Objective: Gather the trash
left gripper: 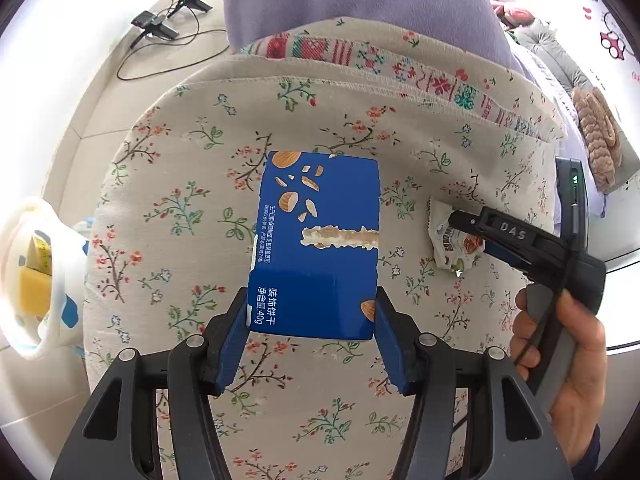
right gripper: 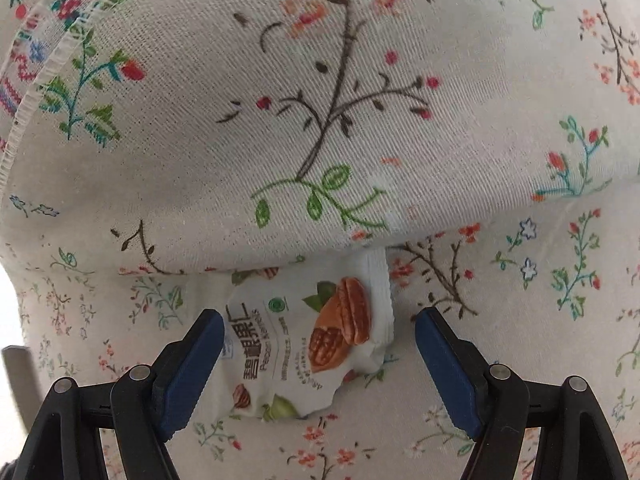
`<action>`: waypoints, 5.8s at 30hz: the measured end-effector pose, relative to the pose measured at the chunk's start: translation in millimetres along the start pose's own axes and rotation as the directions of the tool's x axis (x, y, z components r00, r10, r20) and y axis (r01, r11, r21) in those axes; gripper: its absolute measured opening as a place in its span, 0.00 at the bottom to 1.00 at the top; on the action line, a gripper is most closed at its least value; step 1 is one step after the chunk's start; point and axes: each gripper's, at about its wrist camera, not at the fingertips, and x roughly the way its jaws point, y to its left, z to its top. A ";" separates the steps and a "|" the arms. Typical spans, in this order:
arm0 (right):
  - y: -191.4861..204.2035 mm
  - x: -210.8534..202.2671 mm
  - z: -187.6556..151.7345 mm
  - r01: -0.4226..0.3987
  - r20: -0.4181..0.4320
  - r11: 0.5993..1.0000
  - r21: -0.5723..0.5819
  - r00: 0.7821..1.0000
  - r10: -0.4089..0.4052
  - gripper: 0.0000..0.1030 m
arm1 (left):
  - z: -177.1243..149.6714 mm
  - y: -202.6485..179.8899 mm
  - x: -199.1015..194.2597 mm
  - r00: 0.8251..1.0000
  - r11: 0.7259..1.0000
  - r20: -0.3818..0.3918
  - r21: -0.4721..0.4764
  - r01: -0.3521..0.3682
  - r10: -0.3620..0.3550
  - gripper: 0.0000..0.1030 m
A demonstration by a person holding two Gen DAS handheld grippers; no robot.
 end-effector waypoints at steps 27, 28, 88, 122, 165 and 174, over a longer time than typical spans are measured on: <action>133.9 -62.1 -68.9 -0.188 0.214 0.941 -0.280 0.944 0.252 0.11 | -12.5 95.3 -74.7 0.993 0.984 0.113 -0.175 0.037 -0.017 0.59; 133.5 -57.7 -69.2 -0.188 0.210 0.941 -0.283 0.945 0.252 0.11 | -13.2 107.4 -81.1 0.992 0.979 0.124 -0.199 0.041 -0.017 0.59; 325.8 45.0 -160.1 -0.467 0.036 0.848 -0.249 0.871 0.490 0.43 | -11.3 302.2 -64.8 0.995 0.826 0.045 -0.562 -0.046 0.085 0.71; 143.9 -168.9 -322.8 -0.189 0.307 0.732 -0.655 0.818 0.486 0.79 | -272.9 25.4 -223.5 0.734 0.838 0.410 -0.333 -0.433 0.542 0.84; 144.8 -207.5 -358.5 -0.154 0.286 0.654 -0.741 0.809 0.514 0.94 | -303.8 18.5 -249.8 0.729 0.838 0.418 -0.333 -0.432 0.542 0.84; 146.2 -203.0 -355.4 -0.142 0.292 0.658 -0.740 0.813 0.504 0.94 | -302.1 16.7 -247.3 0.733 0.842 0.417 -0.321 -0.434 0.537 0.84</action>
